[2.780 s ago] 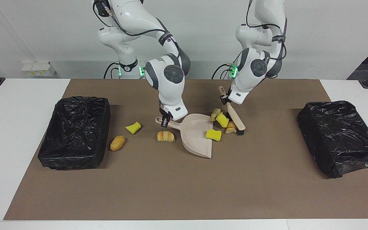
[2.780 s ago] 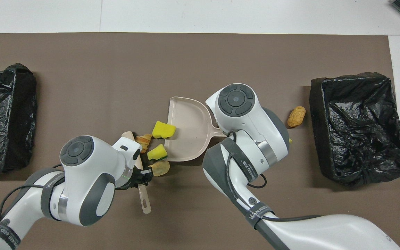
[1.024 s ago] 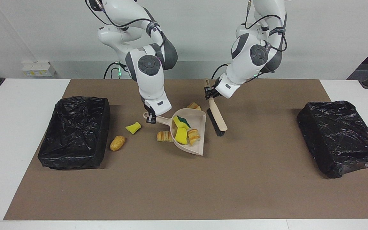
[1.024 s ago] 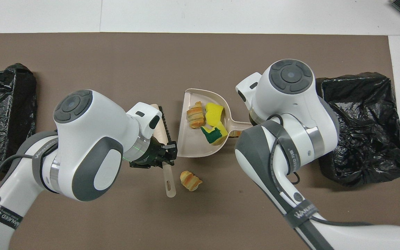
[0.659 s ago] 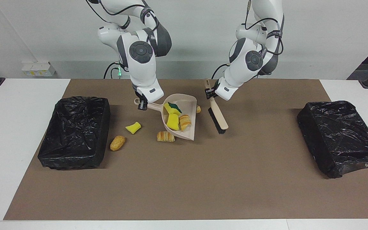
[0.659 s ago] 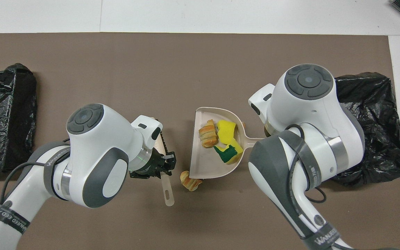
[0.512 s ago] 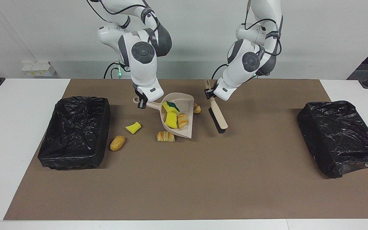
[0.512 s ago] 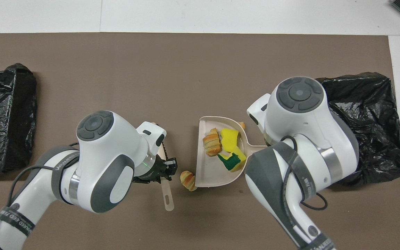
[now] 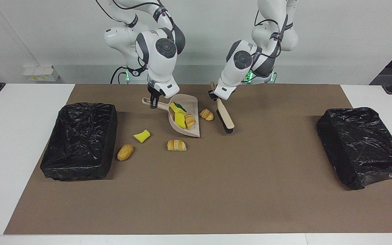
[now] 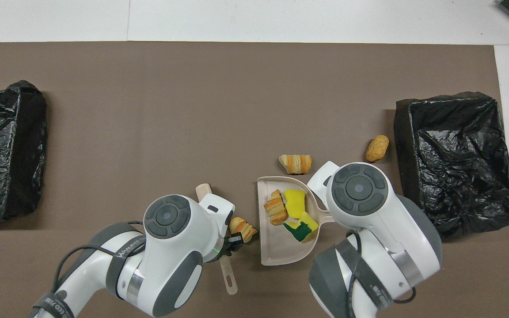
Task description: Sweep and dump trash in bin
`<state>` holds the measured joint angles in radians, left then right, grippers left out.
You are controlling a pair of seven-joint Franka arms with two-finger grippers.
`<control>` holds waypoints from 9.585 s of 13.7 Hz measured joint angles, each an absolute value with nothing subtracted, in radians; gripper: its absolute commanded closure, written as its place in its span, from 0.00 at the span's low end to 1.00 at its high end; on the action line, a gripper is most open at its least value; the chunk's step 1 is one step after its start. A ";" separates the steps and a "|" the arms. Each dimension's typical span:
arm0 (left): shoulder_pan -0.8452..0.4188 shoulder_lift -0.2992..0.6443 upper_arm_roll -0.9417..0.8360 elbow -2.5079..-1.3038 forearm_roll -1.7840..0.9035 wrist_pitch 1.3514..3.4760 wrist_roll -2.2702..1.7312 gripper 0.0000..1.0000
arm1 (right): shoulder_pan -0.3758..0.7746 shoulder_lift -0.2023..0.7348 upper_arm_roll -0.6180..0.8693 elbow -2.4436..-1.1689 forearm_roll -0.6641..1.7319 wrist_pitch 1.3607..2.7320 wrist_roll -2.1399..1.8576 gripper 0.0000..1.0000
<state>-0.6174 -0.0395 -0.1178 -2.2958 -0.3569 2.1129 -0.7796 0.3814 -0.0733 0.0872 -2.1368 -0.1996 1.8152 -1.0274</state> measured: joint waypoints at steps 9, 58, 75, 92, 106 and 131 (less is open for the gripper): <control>-0.705 0.009 -0.123 -2.324 -0.519 2.270 -0.685 1.00 | 0.384 -0.106 0.085 -2.276 -0.203 1.998 -1.023 1.00; -0.739 -0.165 -0.129 -2.503 -0.320 2.163 -0.723 0.87 | -0.449 0.154 0.009 -1.434 -0.102 1.583 -1.903 1.00; -0.737 -0.165 -0.120 -2.490 -0.324 2.143 -0.713 0.00 | -0.141 0.165 0.020 -1.467 -0.746 1.603 -1.578 1.00; -0.436 -0.170 -0.108 -2.210 -0.208 1.890 -0.589 0.00 | -0.051 0.117 0.102 -1.404 -0.306 1.437 -1.007 1.00; -0.213 -0.174 -0.105 -2.072 -0.145 1.765 -0.340 0.00 | 0.470 0.382 0.114 -1.482 0.128 1.884 0.511 1.00; -0.374 0.211 -0.146 -1.858 -0.110 2.128 -0.500 0.00 | 0.550 -0.008 0.109 -1.972 0.218 1.863 0.503 0.00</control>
